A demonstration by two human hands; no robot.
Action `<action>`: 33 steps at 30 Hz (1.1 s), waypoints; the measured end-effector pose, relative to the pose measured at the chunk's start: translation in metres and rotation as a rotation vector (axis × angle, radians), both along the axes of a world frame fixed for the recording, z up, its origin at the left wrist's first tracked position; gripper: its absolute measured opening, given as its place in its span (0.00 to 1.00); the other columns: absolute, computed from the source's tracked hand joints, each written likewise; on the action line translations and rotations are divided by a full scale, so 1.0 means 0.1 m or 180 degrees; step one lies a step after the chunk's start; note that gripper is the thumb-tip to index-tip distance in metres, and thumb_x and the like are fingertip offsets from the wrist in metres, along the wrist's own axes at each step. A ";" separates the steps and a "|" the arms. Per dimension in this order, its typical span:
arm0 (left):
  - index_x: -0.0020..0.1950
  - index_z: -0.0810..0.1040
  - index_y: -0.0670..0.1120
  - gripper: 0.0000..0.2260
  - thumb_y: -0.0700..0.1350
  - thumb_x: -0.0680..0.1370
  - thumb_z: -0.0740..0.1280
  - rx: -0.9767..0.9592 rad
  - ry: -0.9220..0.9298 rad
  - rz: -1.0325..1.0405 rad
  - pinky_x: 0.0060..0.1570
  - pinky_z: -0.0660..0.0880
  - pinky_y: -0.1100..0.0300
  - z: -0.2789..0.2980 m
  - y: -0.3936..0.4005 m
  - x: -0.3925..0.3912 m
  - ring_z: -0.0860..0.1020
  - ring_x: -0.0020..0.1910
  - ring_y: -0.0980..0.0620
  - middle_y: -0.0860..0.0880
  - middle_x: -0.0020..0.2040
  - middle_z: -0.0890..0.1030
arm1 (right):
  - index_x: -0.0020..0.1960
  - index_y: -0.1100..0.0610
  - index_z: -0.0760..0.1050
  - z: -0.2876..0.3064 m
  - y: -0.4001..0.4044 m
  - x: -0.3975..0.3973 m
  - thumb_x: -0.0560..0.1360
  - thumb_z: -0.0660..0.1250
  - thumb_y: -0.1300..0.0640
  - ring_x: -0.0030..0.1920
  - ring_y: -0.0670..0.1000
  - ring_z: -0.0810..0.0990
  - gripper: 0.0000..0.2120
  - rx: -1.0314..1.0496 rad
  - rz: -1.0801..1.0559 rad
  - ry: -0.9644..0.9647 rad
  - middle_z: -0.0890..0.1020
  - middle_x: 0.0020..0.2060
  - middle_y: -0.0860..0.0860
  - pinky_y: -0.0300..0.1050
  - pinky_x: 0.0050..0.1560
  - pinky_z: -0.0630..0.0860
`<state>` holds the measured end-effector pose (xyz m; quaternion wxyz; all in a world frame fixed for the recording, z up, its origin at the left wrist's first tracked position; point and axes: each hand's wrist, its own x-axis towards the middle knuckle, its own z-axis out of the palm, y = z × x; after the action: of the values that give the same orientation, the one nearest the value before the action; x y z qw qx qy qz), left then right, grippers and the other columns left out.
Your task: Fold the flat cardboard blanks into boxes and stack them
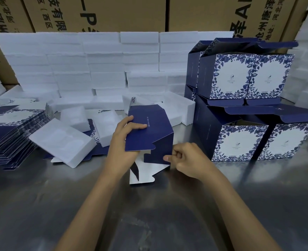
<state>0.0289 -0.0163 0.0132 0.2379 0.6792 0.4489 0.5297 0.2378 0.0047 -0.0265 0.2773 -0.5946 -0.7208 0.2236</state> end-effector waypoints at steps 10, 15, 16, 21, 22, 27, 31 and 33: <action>0.60 0.80 0.46 0.22 0.27 0.70 0.73 -0.0080 -0.0017 -0.0013 0.55 0.66 0.76 -0.03 0.01 0.00 0.69 0.67 0.62 0.49 0.74 0.67 | 0.33 0.60 0.69 0.11 -0.06 -0.02 0.76 0.74 0.49 0.27 0.48 0.63 0.22 0.0407 -0.0040 0.0279 0.67 0.23 0.48 0.43 0.31 0.64; 0.62 0.80 0.44 0.22 0.27 0.71 0.71 -0.0099 0.0060 -0.0063 0.52 0.65 0.79 -0.02 0.00 0.00 0.68 0.65 0.68 0.48 0.74 0.66 | 0.33 0.59 0.70 0.19 -0.07 -0.03 0.76 0.74 0.48 0.29 0.46 0.65 0.21 0.0683 -0.0127 0.0717 0.69 0.26 0.48 0.39 0.32 0.65; 0.62 0.79 0.45 0.22 0.28 0.72 0.72 -0.0105 0.0071 -0.0087 0.52 0.65 0.79 -0.01 0.00 0.01 0.67 0.64 0.71 0.48 0.75 0.65 | 0.34 0.60 0.70 0.21 -0.08 -0.03 0.77 0.74 0.49 0.29 0.46 0.64 0.21 0.0745 -0.0110 0.0739 0.68 0.26 0.48 0.39 0.32 0.64; 0.63 0.78 0.54 0.24 0.31 0.73 0.71 -0.0243 0.0110 -0.0213 0.49 0.71 0.67 0.00 0.02 -0.01 0.67 0.64 0.74 0.53 0.76 0.63 | 0.36 0.57 0.72 0.31 -0.12 0.01 0.76 0.73 0.52 0.33 0.45 0.68 0.15 0.0619 -0.0206 0.0934 0.72 0.30 0.48 0.40 0.38 0.68; 0.63 0.77 0.55 0.24 0.32 0.73 0.72 -0.0283 0.0131 -0.0246 0.46 0.71 0.67 0.00 0.03 -0.02 0.67 0.65 0.72 0.54 0.76 0.63 | 0.38 0.55 0.72 0.34 -0.13 0.00 0.75 0.73 0.53 0.35 0.45 0.70 0.13 0.0704 -0.0290 0.1206 0.73 0.33 0.47 0.40 0.41 0.68; 0.66 0.74 0.60 0.31 0.37 0.70 0.77 -0.0480 0.0343 -0.0404 0.54 0.70 0.76 -0.01 0.06 -0.04 0.63 0.73 0.66 0.58 0.78 0.58 | 0.59 0.37 0.74 0.39 -0.20 -0.15 0.75 0.73 0.43 0.66 0.34 0.69 0.15 0.0547 0.0019 0.1738 0.73 0.61 0.30 0.31 0.59 0.66; 0.71 0.68 0.65 0.39 0.43 0.66 0.82 -0.0677 0.0813 -0.0609 0.59 0.67 0.76 0.00 0.07 -0.15 0.56 0.72 0.74 0.64 0.79 0.49 | 0.66 0.43 0.75 0.34 -0.20 -0.16 0.78 0.72 0.51 0.72 0.34 0.64 0.18 0.0368 0.0274 0.1597 0.67 0.73 0.36 0.44 0.74 0.64; 0.73 0.64 0.67 0.44 0.45 0.65 0.83 -0.0827 0.0965 -0.0800 0.57 0.64 0.80 0.01 0.06 -0.21 0.53 0.68 0.81 0.67 0.78 0.44 | 0.67 0.45 0.76 0.32 -0.20 -0.17 0.78 0.73 0.53 0.71 0.33 0.65 0.19 0.0487 0.0252 0.1575 0.68 0.73 0.38 0.46 0.75 0.65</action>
<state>0.0083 -0.0101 0.0143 0.3173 0.7652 0.4558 0.3256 0.2210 -0.0148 0.0058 0.4804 -0.4704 -0.6685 0.3177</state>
